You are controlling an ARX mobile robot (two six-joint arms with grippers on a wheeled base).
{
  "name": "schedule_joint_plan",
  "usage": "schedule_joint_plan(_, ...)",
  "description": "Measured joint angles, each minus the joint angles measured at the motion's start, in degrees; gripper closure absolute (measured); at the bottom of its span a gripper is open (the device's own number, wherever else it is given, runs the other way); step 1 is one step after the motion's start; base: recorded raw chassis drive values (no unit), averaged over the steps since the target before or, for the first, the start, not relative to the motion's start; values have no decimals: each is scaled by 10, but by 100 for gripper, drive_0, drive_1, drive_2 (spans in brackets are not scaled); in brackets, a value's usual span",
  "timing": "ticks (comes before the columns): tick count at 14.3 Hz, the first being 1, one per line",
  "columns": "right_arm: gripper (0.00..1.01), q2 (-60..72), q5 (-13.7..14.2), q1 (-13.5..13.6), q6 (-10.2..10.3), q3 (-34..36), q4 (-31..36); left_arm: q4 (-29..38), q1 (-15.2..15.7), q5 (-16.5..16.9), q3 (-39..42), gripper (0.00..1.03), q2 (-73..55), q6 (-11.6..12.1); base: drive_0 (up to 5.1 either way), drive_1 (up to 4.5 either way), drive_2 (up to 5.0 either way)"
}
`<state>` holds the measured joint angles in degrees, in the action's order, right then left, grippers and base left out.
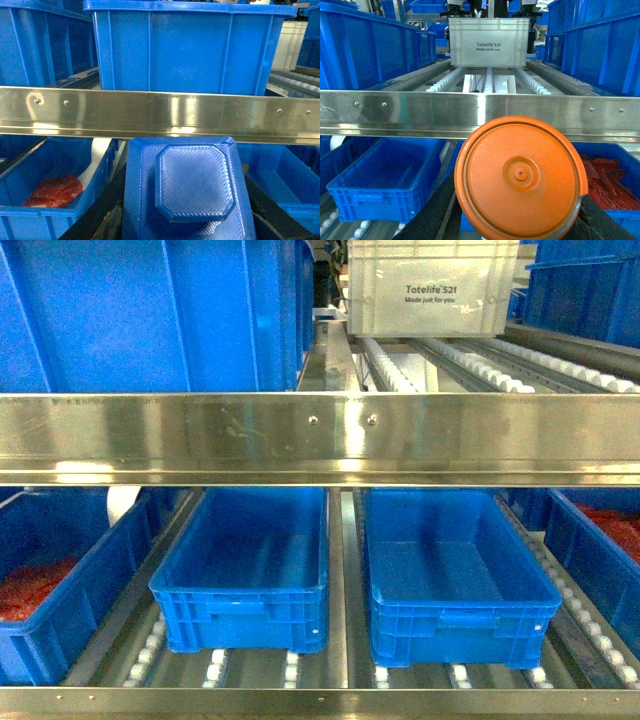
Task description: Sort blue parts and orange caps into right shelf containers
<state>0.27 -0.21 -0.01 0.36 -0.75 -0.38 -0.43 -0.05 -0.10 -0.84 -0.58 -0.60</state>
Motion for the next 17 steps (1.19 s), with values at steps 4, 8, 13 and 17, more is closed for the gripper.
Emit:
schedule_joint_plan(4,59,0,0,0,0,0,1,2,0,0,0,59,0,0,0,0,0)
schedule_joint_plan(8,59,0,2,0,0,0,0,0,0,1,0,59,0,0,0,0,0)
schedule_joint_plan(13,59,0,2,0,0,0,0,0,0,0,0,59,0,0,0,0,0)
schedule_joint_plan(17,59,0,2,0,0,0,0,0,0,1,0,59,0,0,0,0,0)
